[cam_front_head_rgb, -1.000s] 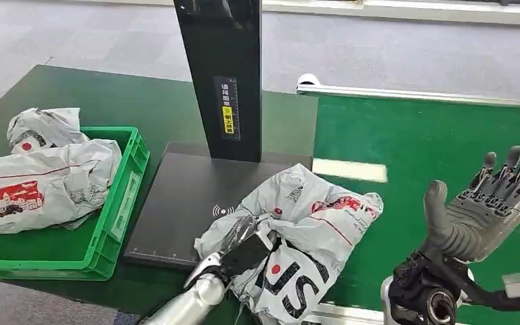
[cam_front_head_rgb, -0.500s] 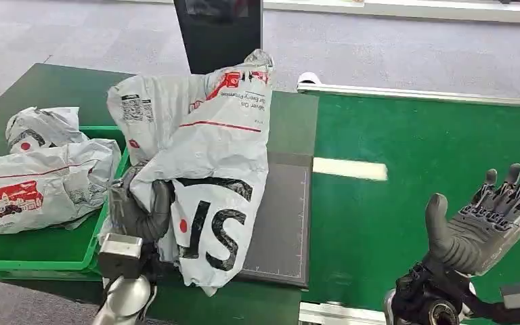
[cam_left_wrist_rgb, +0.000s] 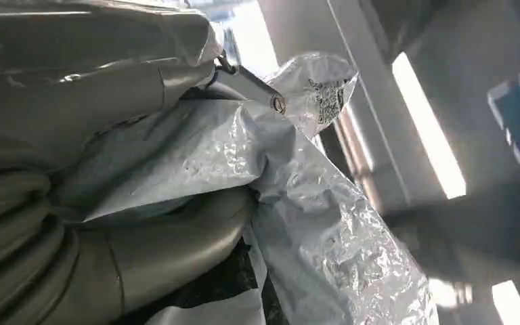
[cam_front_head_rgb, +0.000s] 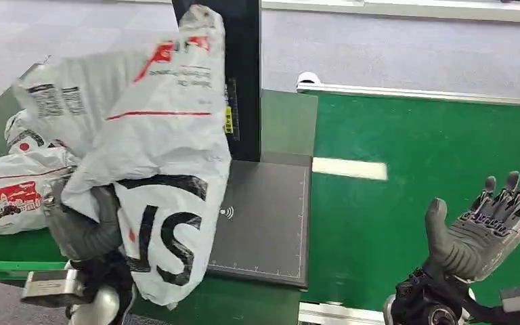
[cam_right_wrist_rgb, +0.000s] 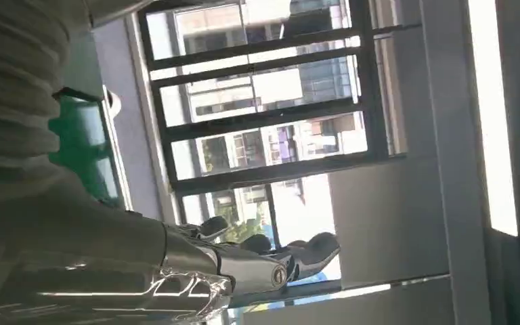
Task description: Moved the parcel from conveyor to table for the left to box.
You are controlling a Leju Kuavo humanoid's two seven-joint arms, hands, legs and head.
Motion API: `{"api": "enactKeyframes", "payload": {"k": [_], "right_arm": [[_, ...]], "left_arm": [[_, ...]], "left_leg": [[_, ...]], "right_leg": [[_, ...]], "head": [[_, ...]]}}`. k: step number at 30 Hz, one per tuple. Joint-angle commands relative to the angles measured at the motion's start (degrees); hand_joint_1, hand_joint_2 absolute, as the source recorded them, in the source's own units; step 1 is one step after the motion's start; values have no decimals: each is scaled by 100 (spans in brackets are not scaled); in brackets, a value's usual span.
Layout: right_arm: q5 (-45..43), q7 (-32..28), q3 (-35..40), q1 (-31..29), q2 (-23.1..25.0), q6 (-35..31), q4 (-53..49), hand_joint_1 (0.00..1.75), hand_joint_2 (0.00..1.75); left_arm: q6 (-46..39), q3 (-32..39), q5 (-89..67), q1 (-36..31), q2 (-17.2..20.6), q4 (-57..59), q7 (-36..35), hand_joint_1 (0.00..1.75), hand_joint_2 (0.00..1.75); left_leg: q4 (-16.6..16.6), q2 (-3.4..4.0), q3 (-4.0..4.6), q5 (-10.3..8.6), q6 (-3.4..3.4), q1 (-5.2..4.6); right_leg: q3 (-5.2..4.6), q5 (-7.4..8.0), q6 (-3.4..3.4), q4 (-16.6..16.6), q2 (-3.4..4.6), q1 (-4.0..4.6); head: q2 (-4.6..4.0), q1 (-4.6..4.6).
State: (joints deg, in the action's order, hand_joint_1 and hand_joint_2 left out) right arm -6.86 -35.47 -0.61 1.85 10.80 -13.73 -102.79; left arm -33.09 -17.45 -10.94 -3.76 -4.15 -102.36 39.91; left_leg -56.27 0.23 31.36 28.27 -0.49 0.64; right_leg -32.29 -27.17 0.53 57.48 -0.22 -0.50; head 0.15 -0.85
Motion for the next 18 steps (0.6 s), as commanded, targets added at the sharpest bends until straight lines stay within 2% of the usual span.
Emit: {"api": "enactKeyframes", "payload": {"k": [1, 2, 3, 4, 5, 6, 7, 10, 12, 13, 15, 18], "right_arm": [[-30, 113, -238, 51, -4, 55, 327, 0, 175], [-34, 138, -239, 39, 0, 65, 338, 0, 175], [-28, 155, -240, 42, 18, 60, 335, 0, 175], [50, 439, -105, -98, -29, 234, 530, 0, 175], [63, 453, -61, -173, -20, 196, 638, 0, 175], [62, 470, 8, -237, -37, 192, 749, 0, 175], [61, 466, 46, -254, -61, 181, 787, 0, 175], [22, 524, 141, -303, -186, 107, 934, 0, 175], [-1, 543, 145, -331, -197, 87, 1020, 0, 175], [-12, 547, 144, -346, -193, 77, 1052, 0, 175], [-22, 558, 140, -377, -181, 82, 1064, 0, 175], [-44, 655, 146, -424, -190, 133, 1105, 0, 175]], "left_arm": [[385, 2110, 936, -407, -58, 495, -135, 175, 175], [361, 2296, 871, -519, -39, 677, -197, 175, 175], [-57, 2435, 48, -706, 35, 1056, -566, 175, 175], [131, 2895, -2525, -1756, 632, 3322, -3404, 175, 175], [-7, 3162, -2418, -2395, 861, 4624, -2901, 175, 175], [-325, 3337, -2708, -3047, 1152, 5979, -2731, 175, 175], [-473, 3438, -2801, -3323, 1295, 6539, -2631, 175, 175], [-497, 3863, -2539, -3780, 1584, 7256, -2484, 175, 175], [-542, 3968, -2486, -3876, 1761, 7409, -2508, 175, 175], [-537, 4030, -2428, -3918, 1865, 7488, -2506, 175, 175], [-481, 4079, -2387, -3926, 1991, 7573, -2529, 175, 175], [-531, 3860, -2791, -3881, 2131, 7794, -2994, 175, 175]], "left_leg": [[6, 5, -7, -4, 1, 0], [10, 8, -6, -9, 1, 0], [8, 5, -6, -8, 0, 0], [14, 2, -6, -15, 1, 0], [24, 3, -9, -23, 1, -1], [29, -27, -32, -26, -4, -8], [29, -31, -45, -25, -5, -10], [31, -48, -25, -63, -12, -2], [12, 46, -12, -43, -27, 9], [9, 59, -5, -42, -28, 17], [18, 62, -2, -49, -27, 17], [9, 52, -3, -41, -28, 15]], "right_leg": [[4, 6, -2, -5, 6, 0], [3, 11, -3, -8, 10, 1], [3, 9, -3, -6, 7, 0], [4, 16, -4, -13, 5, 1], [5, 23, -6, -21, 6, 0], [29, 10, -8, -12, -26, -8], [37, 6, -9, -11, -32, -10], [17, 30, -17, -15, -46, -1], [-12, 49, -43, 3, 39, 10], [-18, 53, -45, 6, 49, 20], [-27, 58, -45, 2, 57, 18], [-25, 47, -43, 12, 46, 16]], "head": [[-2, -2], [0, 0], [0, 0], [-2, 2], [0, 0], [0, 2], [0, -2], [0, 4], [0, -2], [-2, 4], [-2, 2], [0, 2]]}}
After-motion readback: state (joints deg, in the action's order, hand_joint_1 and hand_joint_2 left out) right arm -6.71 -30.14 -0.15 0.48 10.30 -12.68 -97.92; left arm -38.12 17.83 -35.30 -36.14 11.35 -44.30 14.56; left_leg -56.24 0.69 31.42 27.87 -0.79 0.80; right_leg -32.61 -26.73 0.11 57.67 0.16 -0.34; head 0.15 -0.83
